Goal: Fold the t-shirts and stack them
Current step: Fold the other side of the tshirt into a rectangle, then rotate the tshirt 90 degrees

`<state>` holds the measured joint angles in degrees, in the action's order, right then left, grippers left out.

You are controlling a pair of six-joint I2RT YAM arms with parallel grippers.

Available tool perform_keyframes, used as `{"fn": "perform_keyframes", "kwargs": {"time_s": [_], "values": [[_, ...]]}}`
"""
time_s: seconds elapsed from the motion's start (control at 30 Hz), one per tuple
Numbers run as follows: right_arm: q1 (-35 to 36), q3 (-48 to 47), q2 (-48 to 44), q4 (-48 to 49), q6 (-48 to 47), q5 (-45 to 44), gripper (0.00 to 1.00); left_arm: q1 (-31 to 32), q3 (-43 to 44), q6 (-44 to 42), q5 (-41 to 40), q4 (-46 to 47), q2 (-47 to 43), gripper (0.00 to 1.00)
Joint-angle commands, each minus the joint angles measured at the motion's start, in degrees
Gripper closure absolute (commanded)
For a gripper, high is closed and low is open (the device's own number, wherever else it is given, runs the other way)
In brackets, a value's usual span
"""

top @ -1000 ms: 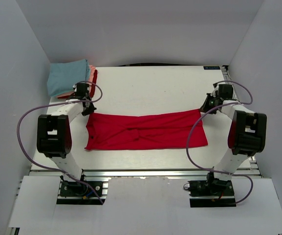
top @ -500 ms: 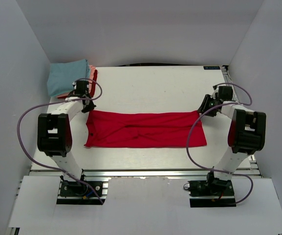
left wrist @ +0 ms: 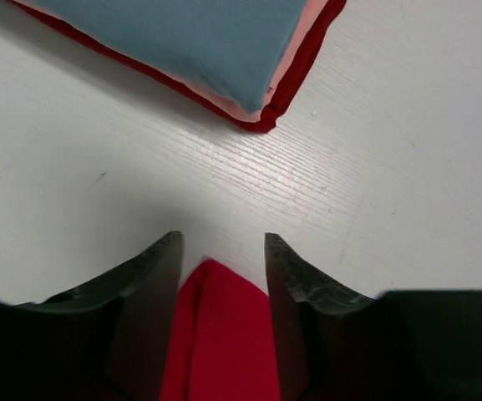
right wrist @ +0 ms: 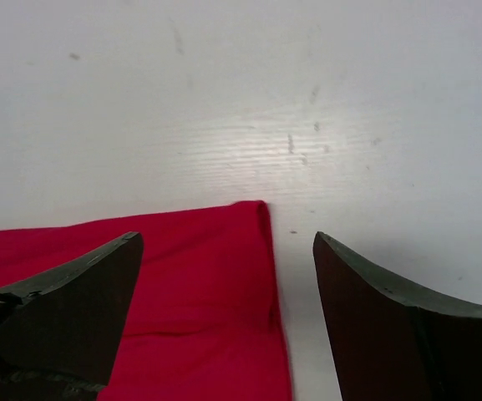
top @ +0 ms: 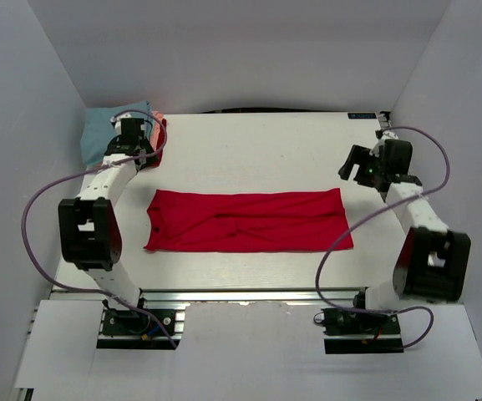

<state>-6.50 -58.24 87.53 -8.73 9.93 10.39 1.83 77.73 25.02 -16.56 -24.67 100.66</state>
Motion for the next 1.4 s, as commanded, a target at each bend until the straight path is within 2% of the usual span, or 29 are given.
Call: {"fn": "perform_keyframes", "kwargs": {"time_s": [0.0, 0.07, 0.1, 0.17, 0.2, 0.3, 0.47, 0.5, 0.6, 0.83, 1.1, 1.37], "values": [[3.3, 4.9, -11.0, 5.5, -1.5, -1.5, 0.11, -0.3, 1.3, 0.1, 1.3, -2.4, -7.6, 0.47], [3.5, 5.4, -12.2, 5.4, 0.2, 4.3, 0.11, -0.2, -1.9, 1.0, 6.7, -3.5, -11.2, 0.5], [3.7, 4.8, -11.5, 2.7, 0.1, 6.4, 0.28, -0.2, -3.8, 1.5, 12.8, -3.5, -12.7, 0.52], [5.6, 2.1, -10.1, -0.4, -2.4, 5.5, 0.79, 0.5, -10.1, 4.2, 14.9, -4.7, -17.4, 0.54], [6.4, 1.6, -9.8, -1.4, -3.2, 4.4, 1.0, 1.5, -12.4, 5.9, 16.4, -4.5, -19.1, 0.54], [8.0, 1.5, -7.8, -0.9, -3.6, 2.7, 1.0, 4.0, -20.5, 9.7, 16.1, -3.4, -25.2, 0.54], [9.2, -1.6, 1.2, -3.5, -5.1, 5.2, 1.0, 9.0, -28.7, 13.3, 10.8, -4.5, -29.1, 0.54], [9.6, -1.4, 1.9, -3.0, -5.0, 5.0, 0.99, 9.6, -29.4, 13.7, 10.1, -4.9, -29.2, 0.55], [10.2, -0.6, 5.3, -2.1, -5.1, 5.8, 0.86, 11.7, -32.3, 17.1, 7.7, -5.0, -29.8, 0.55], [10.5, 1.4, 11.5, 0.3, -5.5, 5.1, 0.86, 14.9, -38.0, 20.0, 4.5, -1.4, -24.2, 0.56], [10.5, 4.1, 13.3, -0.9, -4.0, -0.3, 0.82, 16.5, -33.4, 20.2, -1.4, 2.0, -12.8, 0.6], [10.5, 10.4, 7.0, -5.0, 2.3, -4.8, 0.79, 16.5, -18.5, 17.6, -5.1, -0.2, 2.4, 0.64]]}}
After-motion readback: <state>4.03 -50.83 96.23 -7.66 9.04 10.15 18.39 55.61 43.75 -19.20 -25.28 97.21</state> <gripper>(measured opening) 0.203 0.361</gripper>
